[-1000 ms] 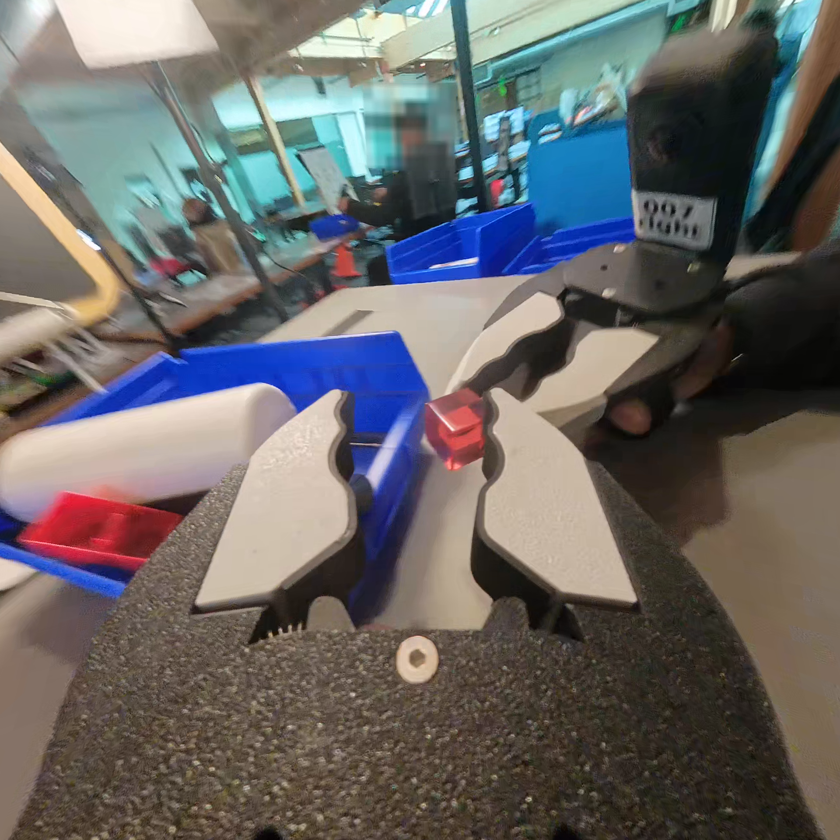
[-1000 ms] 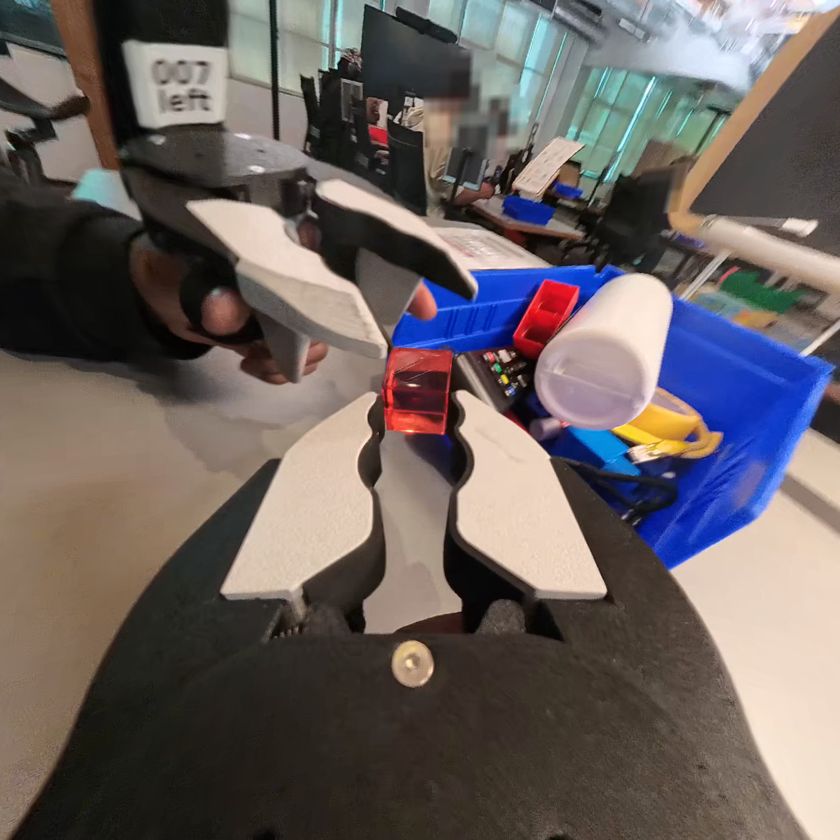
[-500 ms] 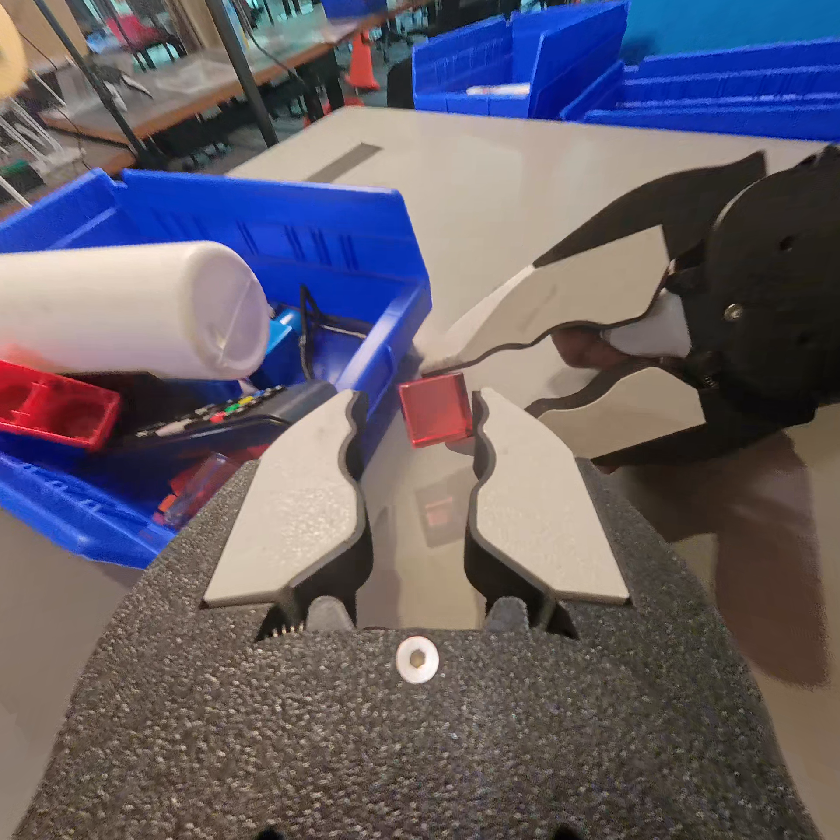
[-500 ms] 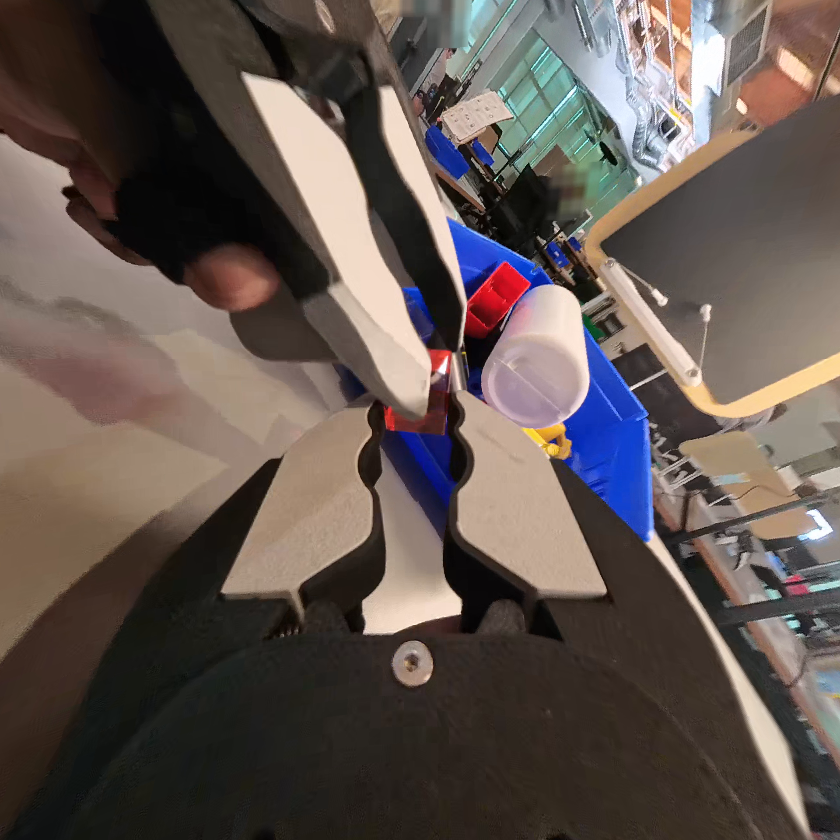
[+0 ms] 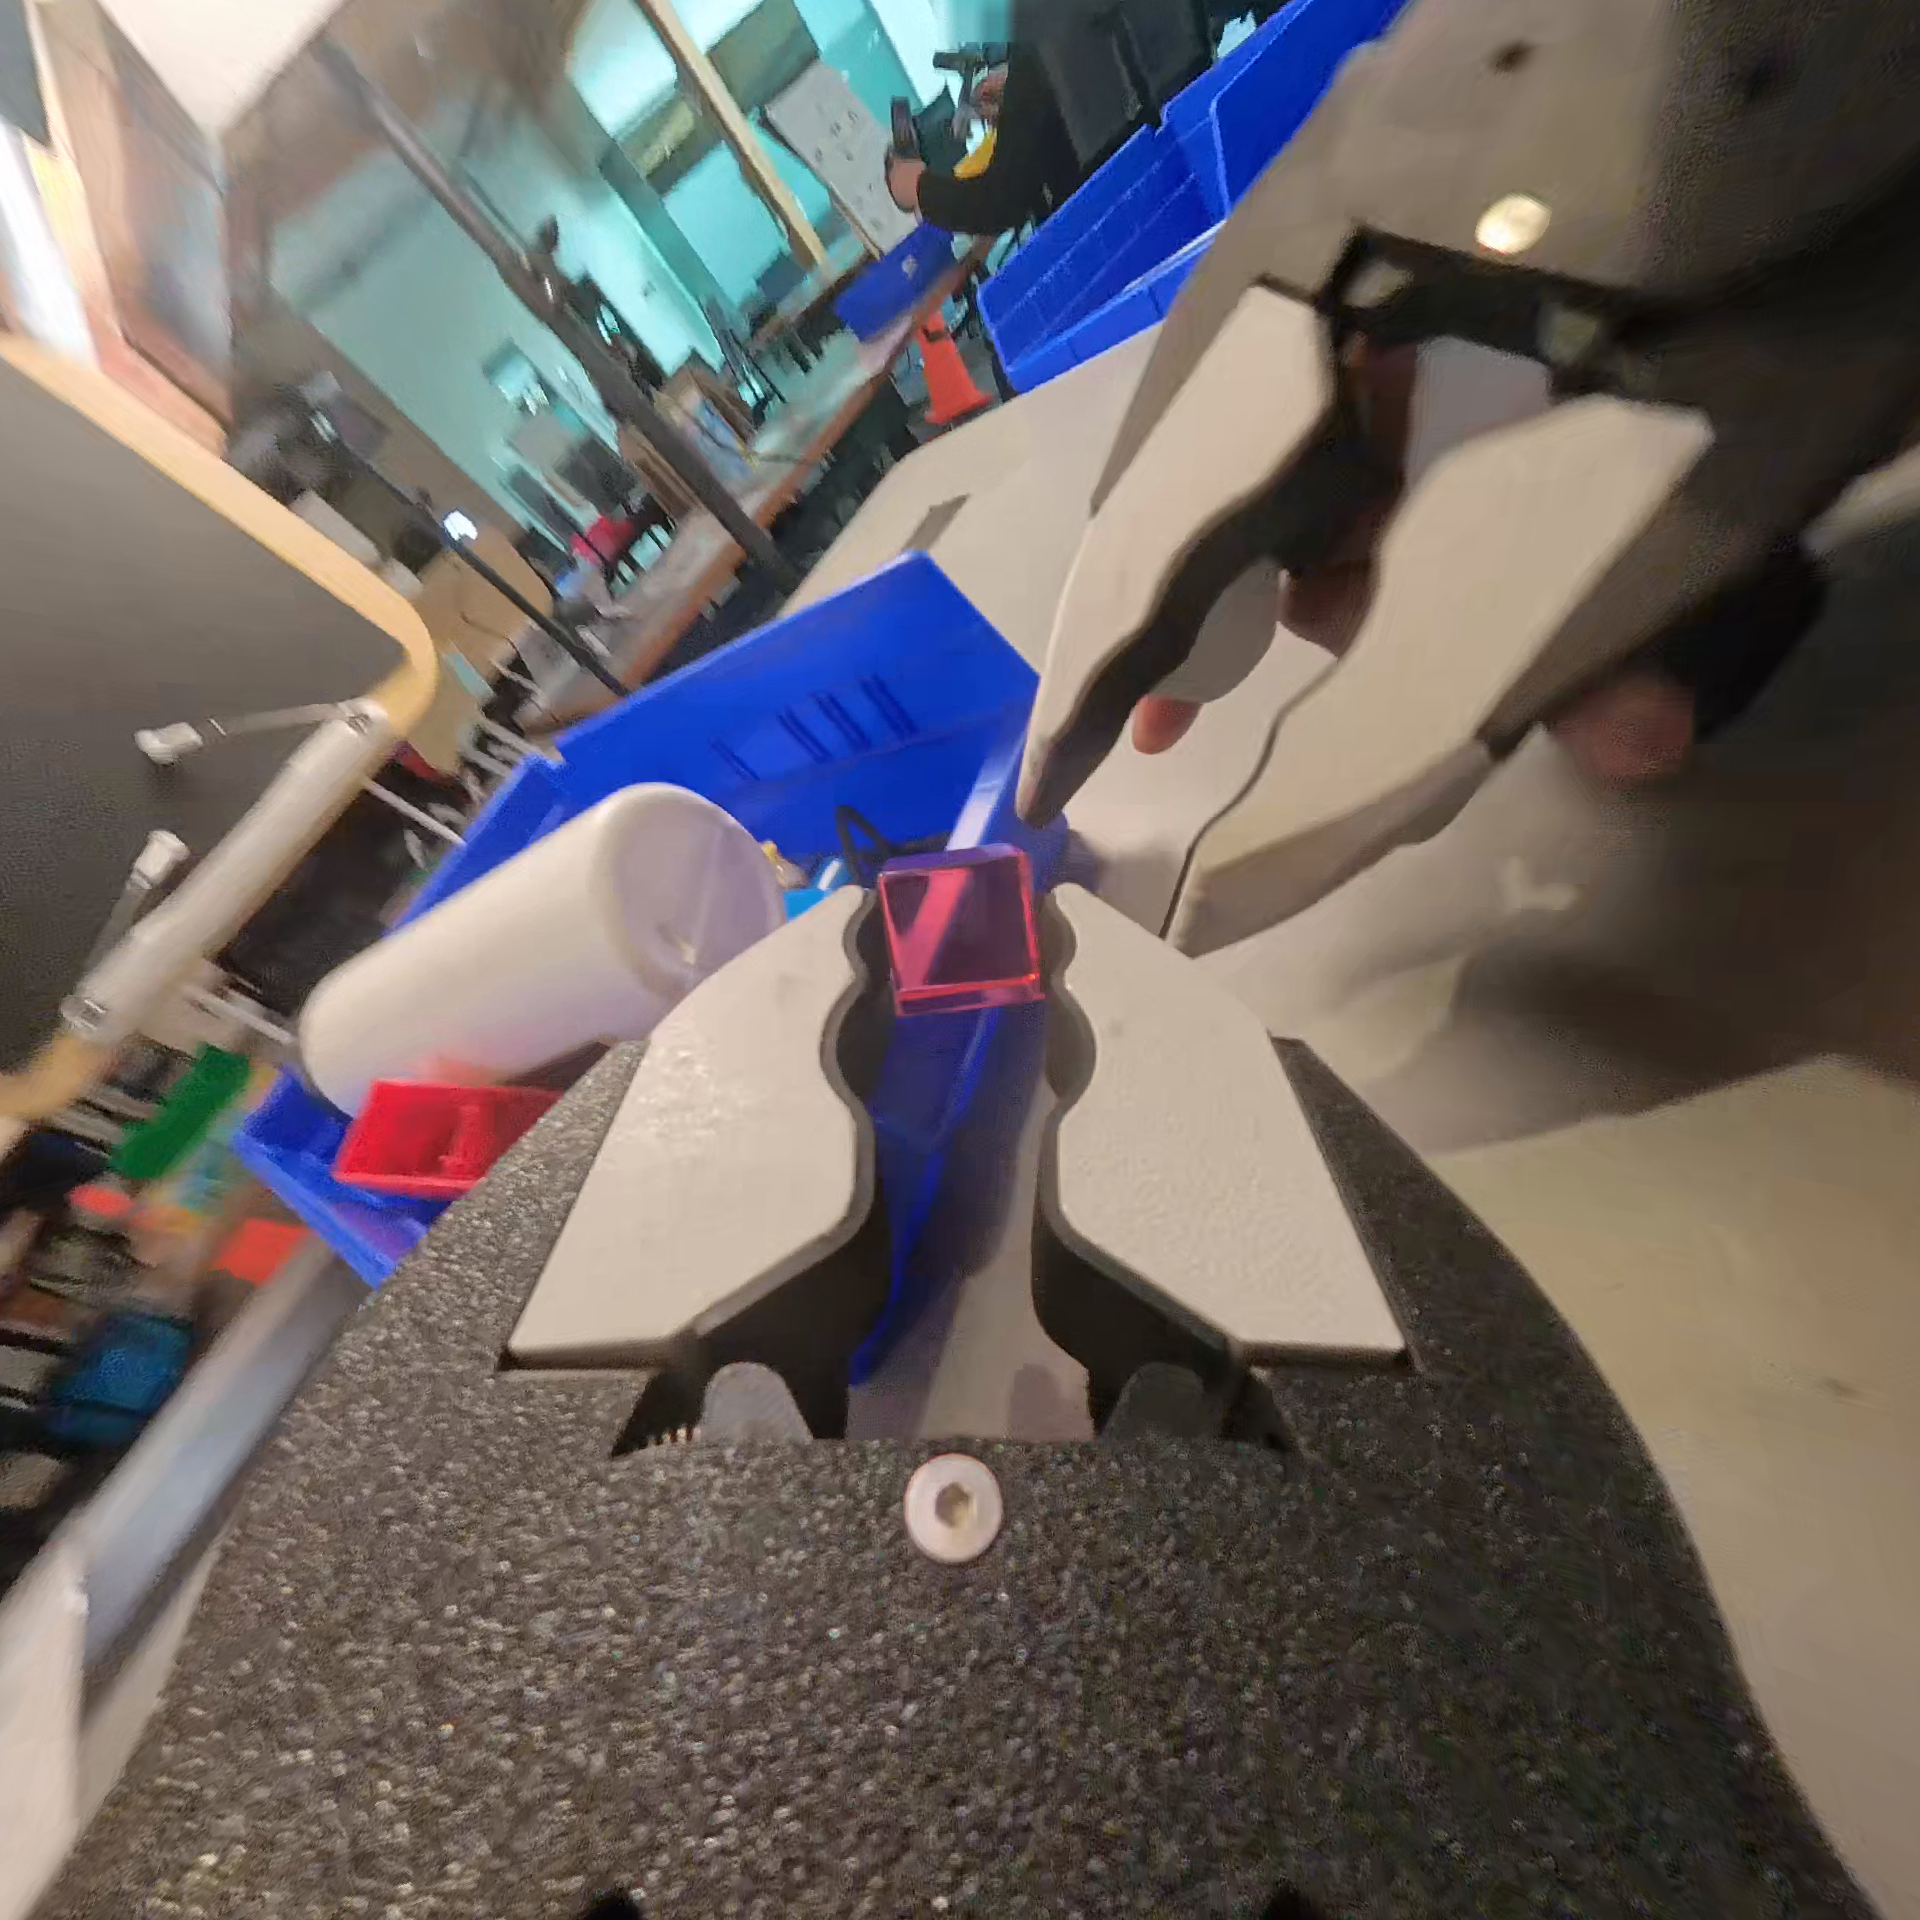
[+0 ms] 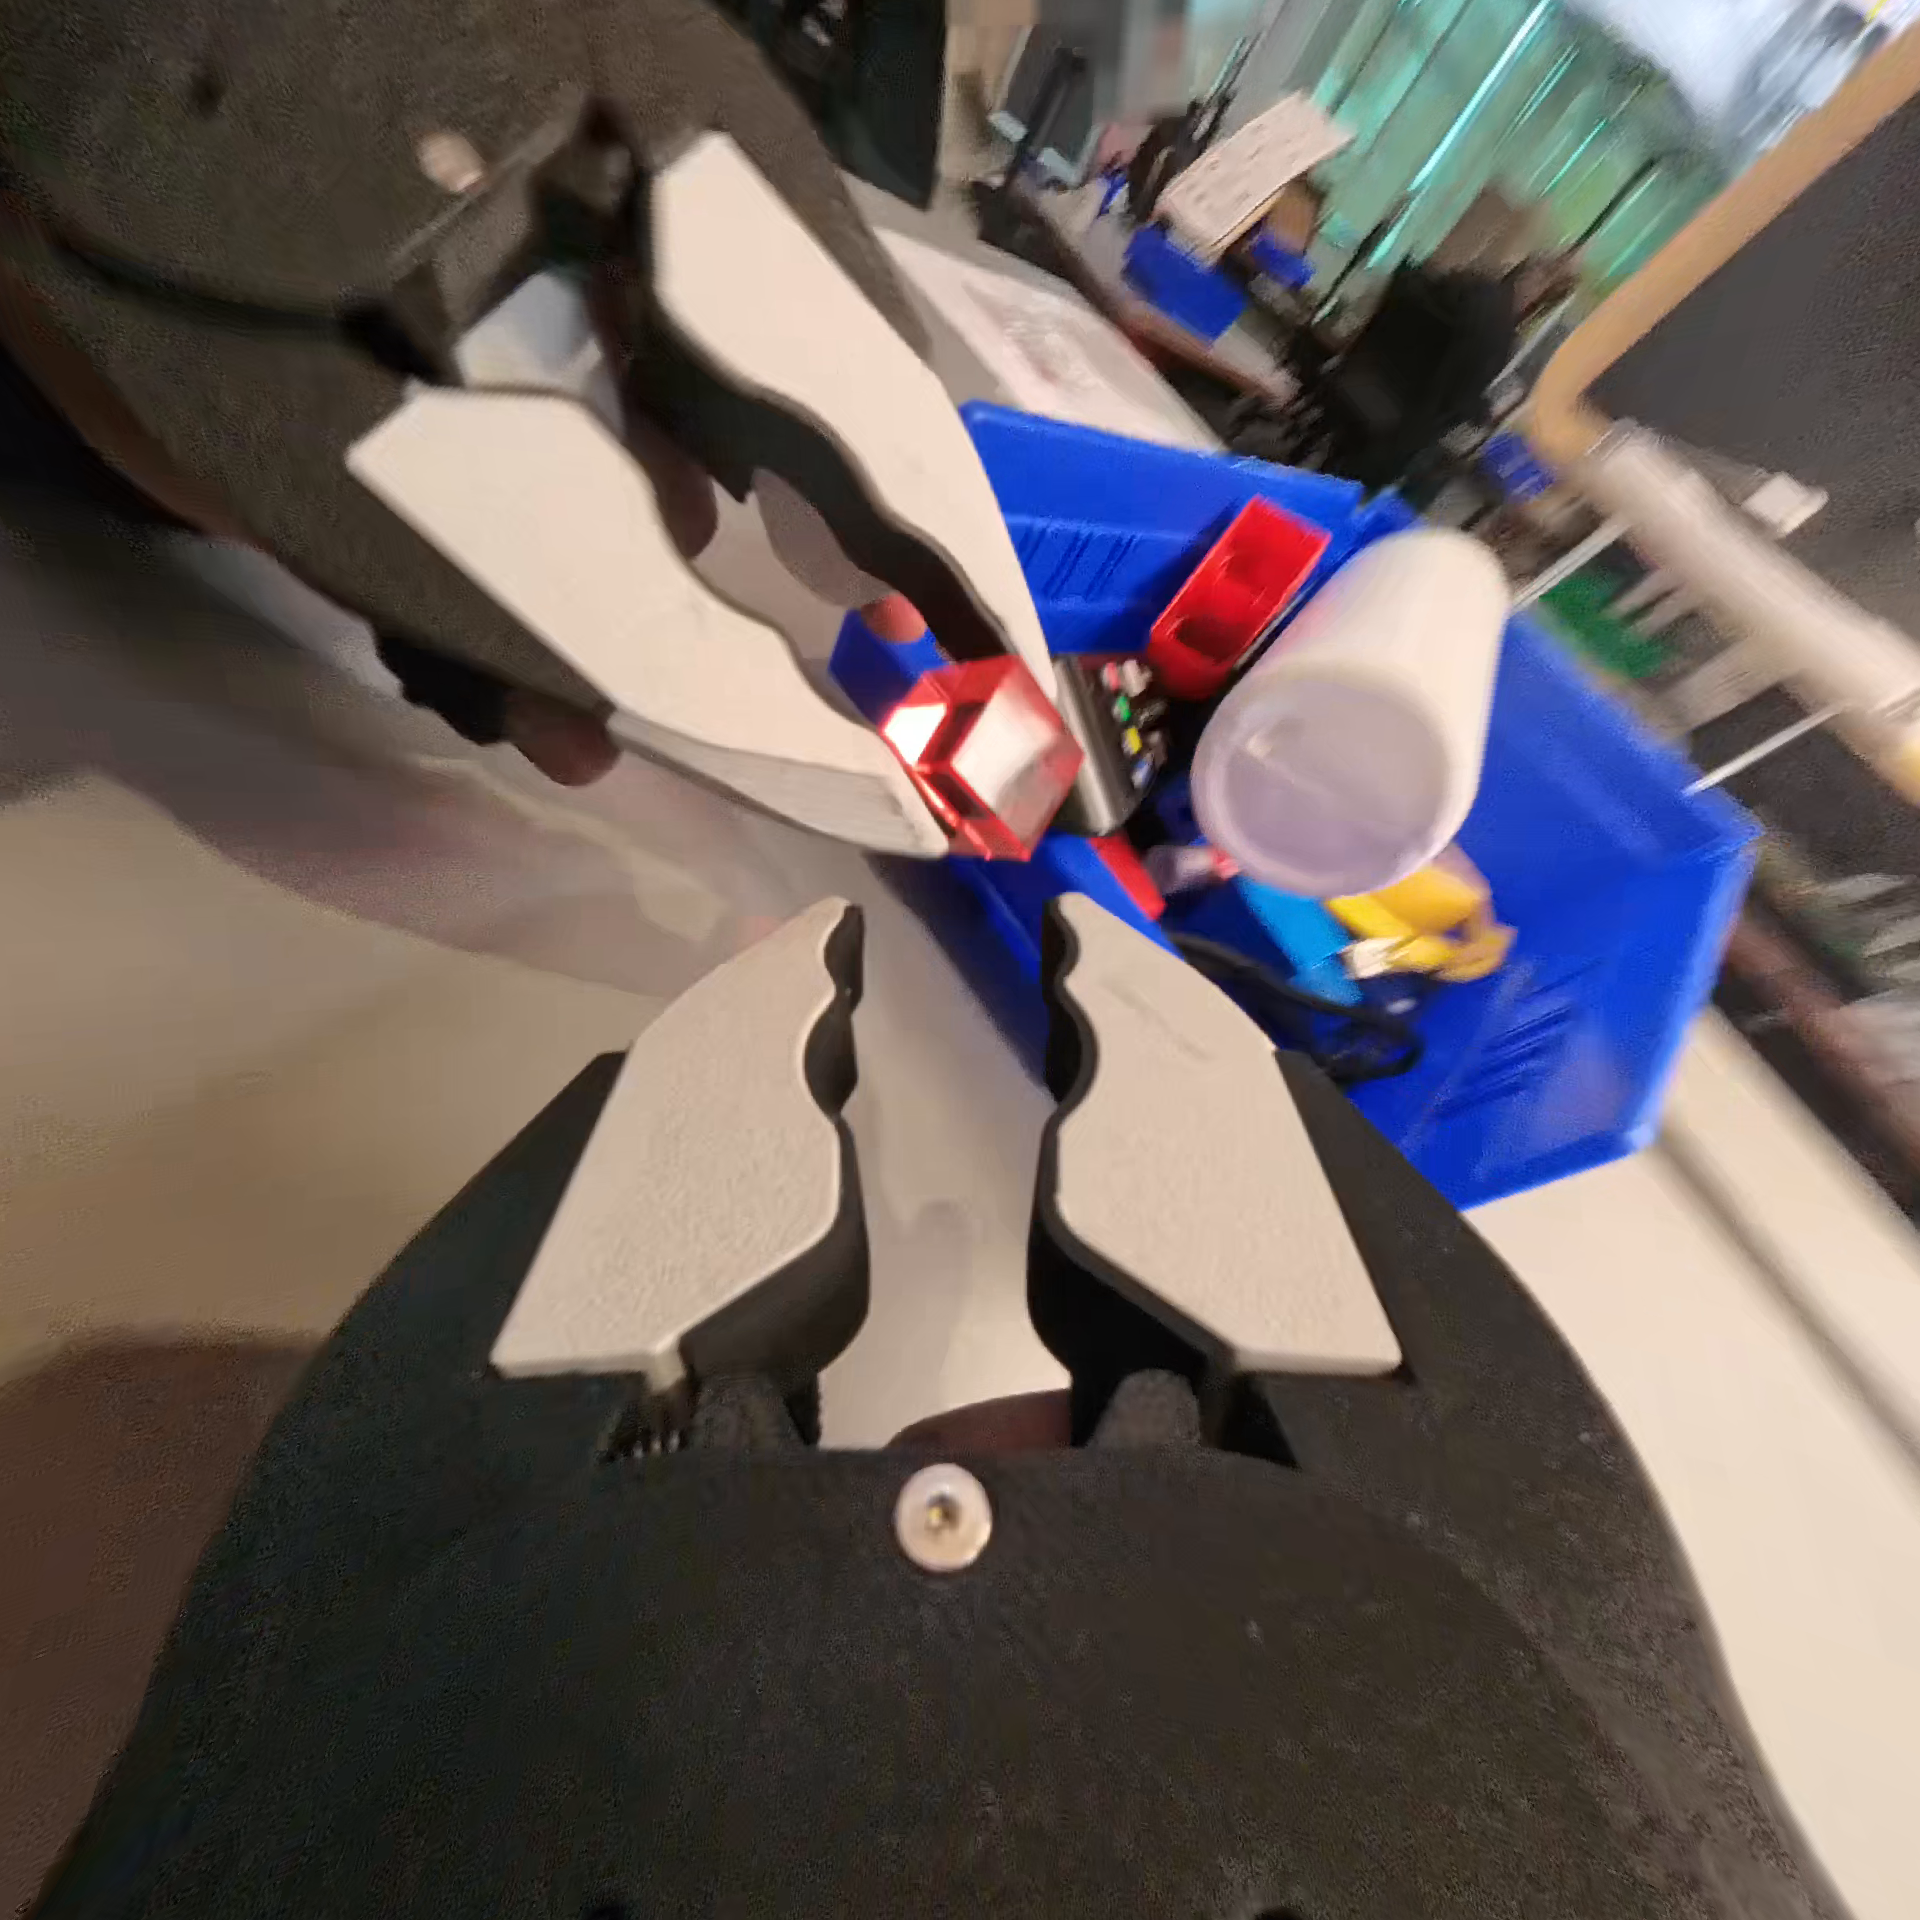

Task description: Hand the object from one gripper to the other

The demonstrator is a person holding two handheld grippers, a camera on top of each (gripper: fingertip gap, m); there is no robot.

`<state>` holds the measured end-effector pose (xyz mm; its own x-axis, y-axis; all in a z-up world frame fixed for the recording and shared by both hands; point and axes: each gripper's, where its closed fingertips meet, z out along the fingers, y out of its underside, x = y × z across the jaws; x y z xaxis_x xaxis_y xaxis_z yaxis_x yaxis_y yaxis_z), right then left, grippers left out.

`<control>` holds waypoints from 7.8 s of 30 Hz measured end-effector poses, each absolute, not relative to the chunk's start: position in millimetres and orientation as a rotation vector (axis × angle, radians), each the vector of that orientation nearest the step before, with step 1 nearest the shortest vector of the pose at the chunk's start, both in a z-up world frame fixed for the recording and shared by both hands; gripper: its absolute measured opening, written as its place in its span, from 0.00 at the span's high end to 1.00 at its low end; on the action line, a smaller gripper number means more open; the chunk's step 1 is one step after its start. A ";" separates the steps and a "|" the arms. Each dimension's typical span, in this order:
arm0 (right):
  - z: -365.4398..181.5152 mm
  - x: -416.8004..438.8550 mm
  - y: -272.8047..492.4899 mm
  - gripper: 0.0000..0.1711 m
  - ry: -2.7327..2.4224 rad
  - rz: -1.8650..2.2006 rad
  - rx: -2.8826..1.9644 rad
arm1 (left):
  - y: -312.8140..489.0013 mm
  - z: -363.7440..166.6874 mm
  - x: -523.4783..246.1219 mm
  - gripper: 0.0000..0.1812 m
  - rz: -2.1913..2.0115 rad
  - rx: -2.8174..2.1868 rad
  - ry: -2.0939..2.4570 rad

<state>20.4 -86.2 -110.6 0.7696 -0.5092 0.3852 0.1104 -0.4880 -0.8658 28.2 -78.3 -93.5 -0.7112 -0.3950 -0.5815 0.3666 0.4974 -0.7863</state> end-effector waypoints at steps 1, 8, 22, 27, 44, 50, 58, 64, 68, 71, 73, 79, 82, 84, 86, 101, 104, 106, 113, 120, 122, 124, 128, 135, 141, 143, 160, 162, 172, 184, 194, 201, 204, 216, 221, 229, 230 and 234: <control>-109.3 19.9 -87.7 0.78 0.363 -0.641 -1.927 | -78.9 -91.2 26.8 0.85 -1.267 0.041 1.944; -96.9 12.8 -85.9 0.68 0.582 -0.083 -1.728 | -81.7 -95.5 21.7 0.85 -1.073 0.290 1.800; -102.2 26.5 -90.8 0.85 0.368 -0.737 -1.881 | -80.0 -105.3 22.4 0.80 -1.166 0.242 1.972; -99.0 26.1 -94.2 0.85 0.022 -1.314 -1.955 | -77.2 -92.5 22.6 0.79 -1.651 -0.220 2.278; -99.6 0.7 -73.5 0.85 -0.130 -1.263 -1.898 | -87.9 -101.4 7.8 0.84 -1.642 -0.079 2.255; -86.5 3.8 -80.5 0.78 0.302 -0.543 -1.783 | -81.7 -84.7 8.1 0.84 -1.542 0.178 2.005; -82.7 -18.7 -68.8 0.71 0.559 0.388 -1.517 | -86.0 -69.8 -24.1 0.84 -1.727 0.422 1.836; -81.5 -33.0 -59.6 0.81 0.535 0.513 -1.486 | -90.8 -80.5 -33.2 0.84 -1.671 0.533 1.830; -89.2 -12.3 -67.5 0.83 0.537 0.168 -1.596 | -91.8 -92.4 -21.1 0.77 -1.684 0.387 2.037; -86.1 2.0 -78.2 0.83 0.474 -0.183 -1.676 | -91.4 -94.3 -12.2 0.70 -1.818 0.104 2.282; -83.8 6.3 -81.8 0.83 0.425 -0.360 -1.714 | -89.3 -90.1 -6.3 0.70 -1.929 -0.092 2.381; -91.1 5.4 -77.9 0.84 0.250 -0.709 -1.818 | -88.1 -85.1 -4.8 0.69 -2.211 -0.646 2.629; -96.8 -1.9 -71.0 0.84 0.131 -0.813 -1.852 | -90.0 -91.6 -5.5 0.71 -2.222 -0.835 2.702; -97.8 -5.5 -67.7 0.84 0.065 -0.880 -1.855 | -92.1 -100.4 -11.1 0.72 -2.177 -0.891 2.782; -100.3 -6.8 -66.2 0.84 0.030 -0.913 -1.869 | -94.5 -107.2 -19.2 0.77 -2.132 -0.881 2.856; -71.8 11.0 -78.0 0.79 0.274 -0.988 -1.661 | -77.7 -58.9 26.7 0.84 -3.002 -1.557 1.900; -75.5 12.5 -71.6 0.76 0.293 -1.012 -1.678 | -87.6 -64.4 16.0 0.84 -2.988 -1.549 1.950; -77.1 13.0 -69.0 0.75 0.296 -1.013 -1.687 | -94.4 -68.8 7.6 0.84 -2.971 -1.530 2.018; -79.5 15.0 -73.2 0.82 0.261 -1.014 -1.708 | -102.8 -76.9 -4.3 0.84 -2.898 -1.482 2.179; -80.7 10.2 -77.6 0.84 0.276 -0.777 -1.721 | -93.3 -63.3 -1.1 0.69 -2.679 -0.959 2.309; -83.4 8.1 -76.9 0.85 0.322 -0.615 -1.722 | -87.2 -59.8 1.1 0.67 -2.515 -0.664 2.294; -86.9 5.4 -75.6 0.84 0.383 -0.432 -1.716 | -82.2 -61.2 1.0 0.66 -2.287 -0.343 2.261; -86.4 1.3 -75.3 0.84 0.514 -0.092 -1.643 | -75.6 -73.8 -2.8 0.64 -1.837 0.204 2.089; -97.1 -25.5 -63.8 0.85 0.536 0.321 -1.659 | -80.6 -104.5 -17.8 0.65 -1.399 0.656 1.863; -104.6 -27.4 -60.0 0.85 0.533 0.304 -1.705 | -79.6 -104.1 -19.6 0.84 -1.317 0.698 1.796; -103.1 -16.4 -63.7 0.83 0.552 0.186 -1.702 | -78.3 -99.4 -8.0 0.84 -1.279 0.609 1.783; -89.4 11.1 -71.9 0.74 0.644 -0.302 -1.640 | -68.7 -80.4 29.1 0.84 -0.903 0.358 1.567; -86.9 12.3 -71.9 0.74 0.649 -0.359 -1.632 | -66.7 -83.4 34.5 0.84 -0.819 0.336 1.567; -94.8 14.1 -64.6 0.76 0.667 -0.552 -1.699 | -79.3 -98.4 25.9 0.84 -0.693 0.338 1.602; -93.3 25.5 -88.6 0.85 0.458 -0.750 -1.785 | -71.4 -92.8 29.2 0.76 -1.245 0.106 1.947; -106.3 16.1 -76.9 0.85 0.136 -1.119 -1.941 | -78.2 -98.8 12.3 0.75 -1.807 -0.545 2.487; -112.0 4.0 -64.0 0.84 -0.066 -1.244 -1.974 | -85.6 -125.0 0.1 0.81 -1.682 -0.550 2.627; -110.7 5.9 -66.2 0.84 -0.102 -1.328 -1.958 | -87.9 -122.3 1.4 0.84 -1.730 -0.543 2.579; -83.8 12.2 -82.2 0.75 0.503 -0.429 -1.712 | -69.6 -84.9 30.2 0.85 -1.265 0.153 1.881; -86.4 8.6 -78.1 0.73 0.589 -0.190 -1.662 | -80.5 -97.0 16.8 0.84 -1.076 0.358 1.788; -103.7 4.4 -68.2 0.83 0.554 -0.259 -1.777 | -86.8 -105.7 7.7 0.84 -1.076 0.415 1.809; -103.5 5.1 -69.0 0.83 0.564 -0.243 -1.770 | -86.8 -102.7 6.2 0.82 -1.137 0.396 1.820; -95.5 4.3 -72.0 0.84 0.644 0.005 -1.642 | -84.2 -88.1 6.2 0.69 -1.443 0.227 1.924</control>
